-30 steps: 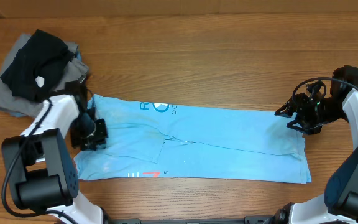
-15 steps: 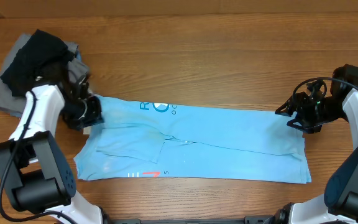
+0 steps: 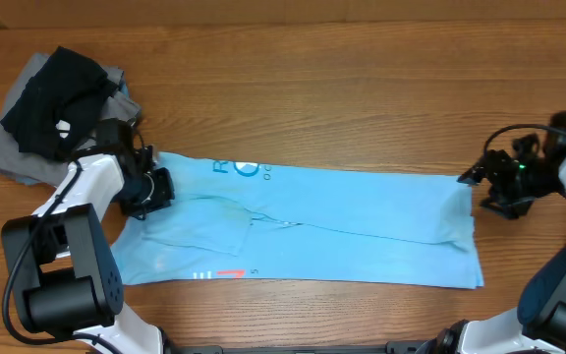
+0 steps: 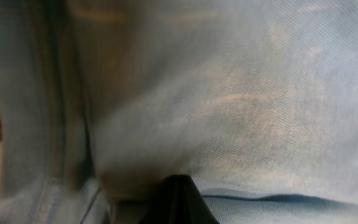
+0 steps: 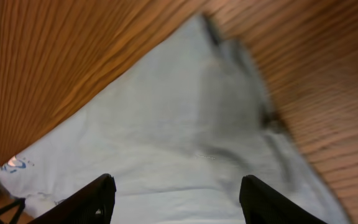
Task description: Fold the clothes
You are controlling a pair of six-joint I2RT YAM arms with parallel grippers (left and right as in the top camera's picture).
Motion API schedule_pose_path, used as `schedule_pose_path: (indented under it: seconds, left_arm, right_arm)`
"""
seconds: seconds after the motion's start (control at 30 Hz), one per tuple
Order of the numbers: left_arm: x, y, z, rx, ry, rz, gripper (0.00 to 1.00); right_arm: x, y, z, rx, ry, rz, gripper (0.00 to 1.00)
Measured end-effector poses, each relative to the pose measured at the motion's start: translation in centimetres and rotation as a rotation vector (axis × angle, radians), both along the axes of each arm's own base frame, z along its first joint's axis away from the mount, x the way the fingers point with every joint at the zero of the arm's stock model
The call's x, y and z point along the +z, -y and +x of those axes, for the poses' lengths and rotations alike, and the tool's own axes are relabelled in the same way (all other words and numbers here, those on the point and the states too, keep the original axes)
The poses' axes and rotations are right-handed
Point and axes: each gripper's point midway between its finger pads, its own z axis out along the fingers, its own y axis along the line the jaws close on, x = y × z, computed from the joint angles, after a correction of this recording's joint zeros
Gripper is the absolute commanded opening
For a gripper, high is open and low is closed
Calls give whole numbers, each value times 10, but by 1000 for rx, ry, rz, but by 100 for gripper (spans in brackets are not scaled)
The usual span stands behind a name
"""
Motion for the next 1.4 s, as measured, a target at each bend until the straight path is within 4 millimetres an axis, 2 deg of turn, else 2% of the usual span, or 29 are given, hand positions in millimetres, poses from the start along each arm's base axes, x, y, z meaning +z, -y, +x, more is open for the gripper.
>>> schedule_pose_path:
  seconds: [0.17,0.23,0.37,0.43,0.5,0.53,0.6,0.7,0.8,1.0,1.23,1.3,1.33,1.4]
  left_arm:
    - [0,-26,4,97,24,16,4]
    - [1,-30,4,113,27,16,4]
    - [1,-31,4,118,26,18,4]
    - [1,-31,4,121,25,17,5]
    - [1,-31,3,122,25,17,5]
    - [1,-31,3,122,25,17,5]
    - [0,-31,3,122,22,16,5]
    - [0,-31,3,122,22,16,5]
    - [0,-31,3,121,22,16,5]
    - [0,-31,3,121,21,16,5]
    - [0,-31,3,121,21,16,6]
    - [0,-31,3,121,21,16,6]
    - [0,-31,3,121,21,16,6]
    - [0,-31,3,121,21,16,6]
  right_arm:
    - [-2,4,-11,-14,-38,6,35]
    - [-7,-2,-12,10,-42,4,22]
    - [-27,-23,-15,55,-54,5,10]
    - [-40,-37,-26,64,-95,21,11]
    - [-52,-49,-44,58,-164,48,31]
    - [-56,-52,-52,54,-189,55,34]
    - [-61,-53,-60,50,-213,60,39]
    - [-60,-51,-62,39,-222,61,46]
    - [-58,-48,-72,25,-265,68,50]
    - [-54,-48,-91,14,-350,72,51]
    - [-65,-47,-79,-46,-301,68,50]
    - [-74,-50,-82,-75,-302,78,43]
    - [-78,-52,-85,-88,-309,84,31]
    - [-84,-55,-90,-115,-327,93,25]
